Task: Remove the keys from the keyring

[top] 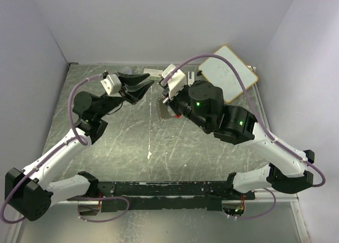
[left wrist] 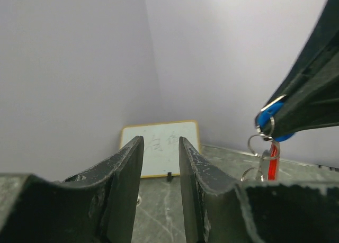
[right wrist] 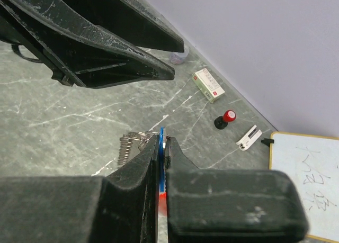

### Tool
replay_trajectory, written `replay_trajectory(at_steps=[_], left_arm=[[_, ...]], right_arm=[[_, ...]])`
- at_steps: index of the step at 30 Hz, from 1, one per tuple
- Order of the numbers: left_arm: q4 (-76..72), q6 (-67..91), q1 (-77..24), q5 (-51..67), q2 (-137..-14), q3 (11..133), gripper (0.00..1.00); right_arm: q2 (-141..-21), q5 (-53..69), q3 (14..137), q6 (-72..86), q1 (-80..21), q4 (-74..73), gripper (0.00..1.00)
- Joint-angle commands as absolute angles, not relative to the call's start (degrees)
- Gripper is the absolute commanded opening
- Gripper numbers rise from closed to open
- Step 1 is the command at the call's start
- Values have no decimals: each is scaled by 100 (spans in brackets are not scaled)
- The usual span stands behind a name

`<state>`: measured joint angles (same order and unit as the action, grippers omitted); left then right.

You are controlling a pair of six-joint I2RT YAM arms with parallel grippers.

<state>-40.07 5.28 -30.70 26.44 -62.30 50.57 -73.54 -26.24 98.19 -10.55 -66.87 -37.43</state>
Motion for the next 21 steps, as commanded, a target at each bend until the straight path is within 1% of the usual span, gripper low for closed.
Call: replay_trajectory(at_steps=[1,11,21], left_arm=[[-4787,1140,-2953,3849,-6338,5049,44],[-4946,1023,-2952,4760,-6416,4866,44],[-5282,1126,-2953,4476,-6213,4565,42]], right_arm=[[-7156,-2409,9712,-1168,-6702,-3433,0],[-7128,-2269,9643,-1171,-6698,-3332,0],[-7154,-2204,9606,-1126,-6704,-3303,0]])
